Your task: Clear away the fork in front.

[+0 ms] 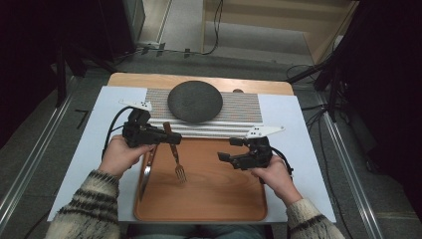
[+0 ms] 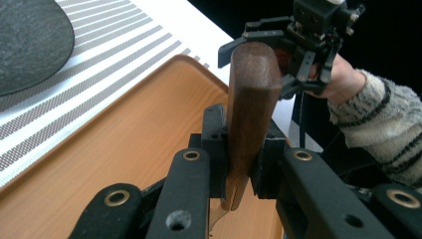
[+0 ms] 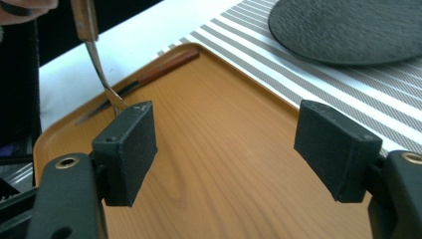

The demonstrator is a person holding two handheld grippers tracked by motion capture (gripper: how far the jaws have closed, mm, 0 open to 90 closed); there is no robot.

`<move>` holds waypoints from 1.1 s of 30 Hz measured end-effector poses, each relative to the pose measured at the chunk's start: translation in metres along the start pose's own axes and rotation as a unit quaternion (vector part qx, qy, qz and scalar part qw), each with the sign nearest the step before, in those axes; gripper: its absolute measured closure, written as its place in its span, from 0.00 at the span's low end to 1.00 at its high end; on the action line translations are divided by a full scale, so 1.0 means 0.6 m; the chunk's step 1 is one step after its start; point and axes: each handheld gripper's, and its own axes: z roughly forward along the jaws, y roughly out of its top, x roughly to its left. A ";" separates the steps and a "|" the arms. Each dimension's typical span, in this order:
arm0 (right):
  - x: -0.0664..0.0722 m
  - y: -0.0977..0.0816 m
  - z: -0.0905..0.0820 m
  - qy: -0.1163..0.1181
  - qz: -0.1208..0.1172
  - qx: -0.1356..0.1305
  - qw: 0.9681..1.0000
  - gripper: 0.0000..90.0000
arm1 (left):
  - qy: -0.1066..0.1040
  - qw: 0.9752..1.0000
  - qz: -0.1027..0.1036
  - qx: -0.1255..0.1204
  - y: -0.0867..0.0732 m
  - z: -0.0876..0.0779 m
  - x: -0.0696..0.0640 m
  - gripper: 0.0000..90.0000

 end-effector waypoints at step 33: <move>-0.005 -0.097 -0.088 -0.054 0.032 0.017 0.998 0.25 | -0.007 0.999 0.004 0.037 -0.047 0.012 0.007 0.87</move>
